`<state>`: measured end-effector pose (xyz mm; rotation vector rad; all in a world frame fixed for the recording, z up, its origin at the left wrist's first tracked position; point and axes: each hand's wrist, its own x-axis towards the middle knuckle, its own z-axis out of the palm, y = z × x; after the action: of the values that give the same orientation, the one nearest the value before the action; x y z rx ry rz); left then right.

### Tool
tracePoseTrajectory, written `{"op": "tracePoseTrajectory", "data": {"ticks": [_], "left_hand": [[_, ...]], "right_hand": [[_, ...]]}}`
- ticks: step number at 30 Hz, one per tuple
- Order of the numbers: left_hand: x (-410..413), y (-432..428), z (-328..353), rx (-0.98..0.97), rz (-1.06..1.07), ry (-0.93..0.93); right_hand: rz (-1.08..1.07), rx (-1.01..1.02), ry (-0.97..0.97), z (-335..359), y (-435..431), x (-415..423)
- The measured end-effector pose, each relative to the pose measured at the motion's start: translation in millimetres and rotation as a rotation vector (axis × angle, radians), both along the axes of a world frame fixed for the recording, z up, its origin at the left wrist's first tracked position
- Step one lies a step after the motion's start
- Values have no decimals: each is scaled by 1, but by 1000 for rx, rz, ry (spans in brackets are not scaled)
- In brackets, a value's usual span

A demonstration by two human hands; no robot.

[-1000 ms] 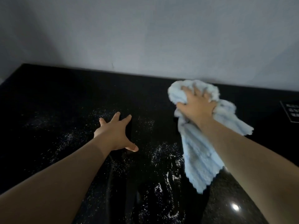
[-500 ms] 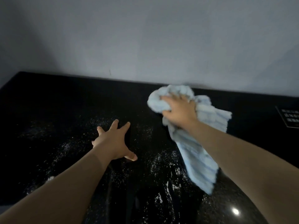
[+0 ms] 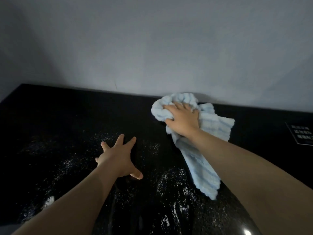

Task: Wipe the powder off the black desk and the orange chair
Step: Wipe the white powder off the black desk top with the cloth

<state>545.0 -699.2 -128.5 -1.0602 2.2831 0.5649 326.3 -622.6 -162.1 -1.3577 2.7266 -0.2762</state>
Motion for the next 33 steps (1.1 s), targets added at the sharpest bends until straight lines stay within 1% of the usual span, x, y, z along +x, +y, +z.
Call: {"op": "tracePoseTrajectory", "data": {"ticks": [1,2,4,5,6,8,9,11,12,13,15,17,18,19,21,22,24,25,26,28,30,31,33], "left_hand": [[0,0,0,-1,2,3],[0,0,0,-3,4,6],[0,1,0,-10,4,9],[0,1,0,-10,5,13],[0,1,0,-8,6,16],[0,1,0,-6,4,19],[0,1,1,-5,3,18],[1,1,1,-1,9,17],[1,1,1,3,10,19],[2,1,0,5,9,19],[1,0,-1,6,8,20],[1,0,0,-1,4,13],[1,0,0,-4,3,9],[0,0,-1,0,4,9],[0,0,-2,6,10,12],[0,-1,-3,3,10,13],[1,-1,-4,-1,9,12],[0,-1,-5,-1,9,13],[0,-2,-5,-1,10,14],[0,-2,-3,-2,11,16],[-1,-2,-2,8,10,14],[-1,-1,-2,10,12,13],[-1,-2,-2,3,11,16]], "right_hand": [[62,-57,-11,2,5,4],[127,-92,-75,7,11,7],[232,-48,-310,23,18,9],[250,-56,-393,30,16,7],[220,-114,-392,36,11,2],[89,-227,-202,42,-3,-13],[37,-180,-134,41,-10,-17],[-21,55,-131,29,-17,-11],[-25,123,-120,21,-18,-3],[-12,122,-90,14,-17,7],[126,4,-58,8,-10,22],[257,-66,-200,12,4,30],[266,-78,-266,17,8,28],[224,-116,-277,21,9,20],[65,-218,-115,22,0,-3],[-4,-162,-42,22,-7,-14],[-89,88,-48,17,-22,-20],[-108,147,-53,11,-27,-18],[-119,156,-49,6,-29,-12],[-81,97,-16,3,-29,0],[72,32,54,3,-22,7],[148,13,-21,8,-18,8],[203,-2,-304,27,-15,2]]}}
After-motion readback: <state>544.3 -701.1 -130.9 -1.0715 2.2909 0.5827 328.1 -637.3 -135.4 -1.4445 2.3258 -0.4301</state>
